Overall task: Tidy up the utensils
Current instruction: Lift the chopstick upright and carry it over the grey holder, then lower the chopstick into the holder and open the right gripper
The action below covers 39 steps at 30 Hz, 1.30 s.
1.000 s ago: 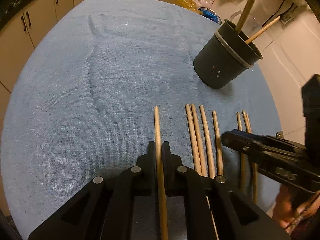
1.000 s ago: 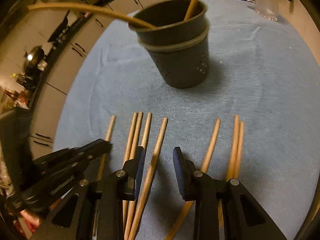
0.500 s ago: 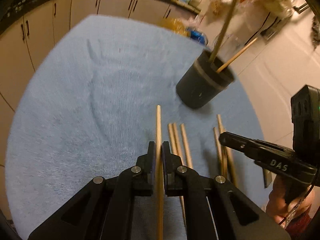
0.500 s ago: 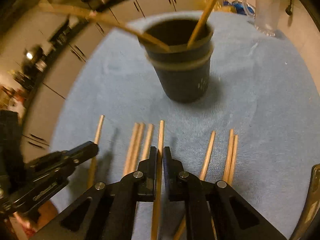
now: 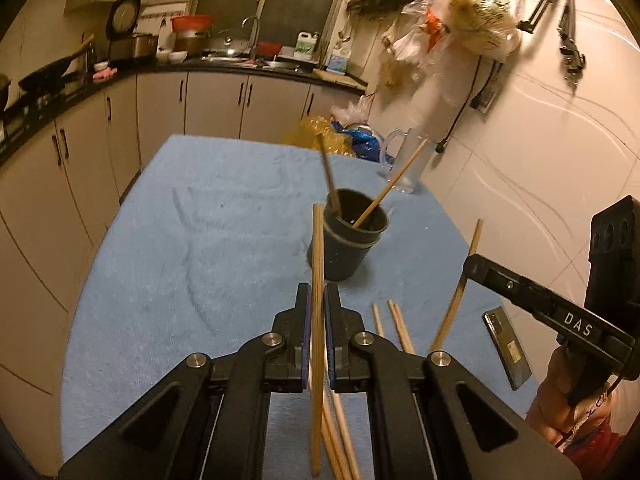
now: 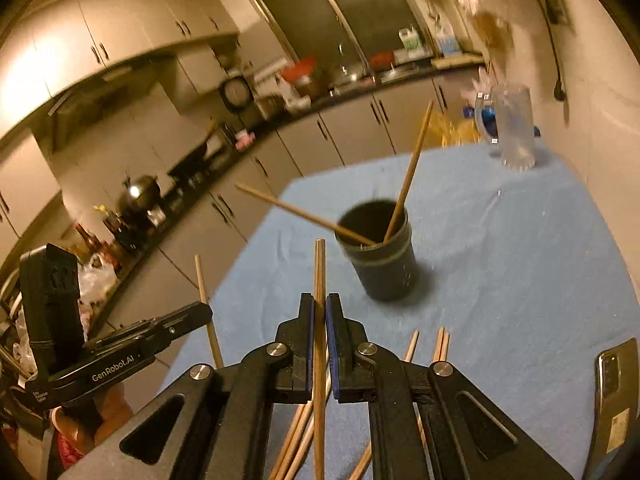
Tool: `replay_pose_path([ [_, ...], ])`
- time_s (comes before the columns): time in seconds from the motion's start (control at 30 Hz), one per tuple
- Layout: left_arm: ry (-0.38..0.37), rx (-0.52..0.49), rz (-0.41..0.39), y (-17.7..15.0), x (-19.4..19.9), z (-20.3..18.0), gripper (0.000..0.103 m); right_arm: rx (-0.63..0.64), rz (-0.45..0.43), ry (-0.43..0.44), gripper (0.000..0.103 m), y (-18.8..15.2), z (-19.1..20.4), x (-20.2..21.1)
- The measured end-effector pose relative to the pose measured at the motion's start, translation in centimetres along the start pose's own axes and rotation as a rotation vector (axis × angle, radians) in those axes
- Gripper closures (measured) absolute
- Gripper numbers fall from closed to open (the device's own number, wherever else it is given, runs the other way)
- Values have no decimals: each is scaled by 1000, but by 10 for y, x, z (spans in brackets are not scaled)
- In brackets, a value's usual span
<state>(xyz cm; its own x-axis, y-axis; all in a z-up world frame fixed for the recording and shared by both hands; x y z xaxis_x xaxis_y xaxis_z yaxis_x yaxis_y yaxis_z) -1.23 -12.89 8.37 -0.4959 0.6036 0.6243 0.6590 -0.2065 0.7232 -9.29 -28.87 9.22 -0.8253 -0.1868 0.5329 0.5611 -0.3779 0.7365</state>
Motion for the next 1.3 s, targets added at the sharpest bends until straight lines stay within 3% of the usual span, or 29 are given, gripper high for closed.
replay_pose_path([
  [0.5,-22,-44,-55,29,9,-34,97,-38,-128,-8,97,32,-13,46],
  [0.93,-12,-73,-164,105,21,-64,97,-46,-249,-38,97,88,-23,81],
  [1.3,16,-65,-242,166,11,-76,97,-61,-323,-60,97,140,-31,82],
])
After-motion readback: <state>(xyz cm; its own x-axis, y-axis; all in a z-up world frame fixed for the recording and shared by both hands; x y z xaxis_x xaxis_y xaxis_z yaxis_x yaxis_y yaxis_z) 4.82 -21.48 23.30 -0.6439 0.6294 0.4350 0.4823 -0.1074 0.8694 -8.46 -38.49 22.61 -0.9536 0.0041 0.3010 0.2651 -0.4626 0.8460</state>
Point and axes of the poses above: each gripper's, at about its wrist camera, not at the fingertips, and x roughly against the way its jaws point, z to its left, y to its top, the point moved 10 cm from there along -x, roughly the way its jaws point, and after that the axes turned 4 degrees about -y, right-handed, at the moved point
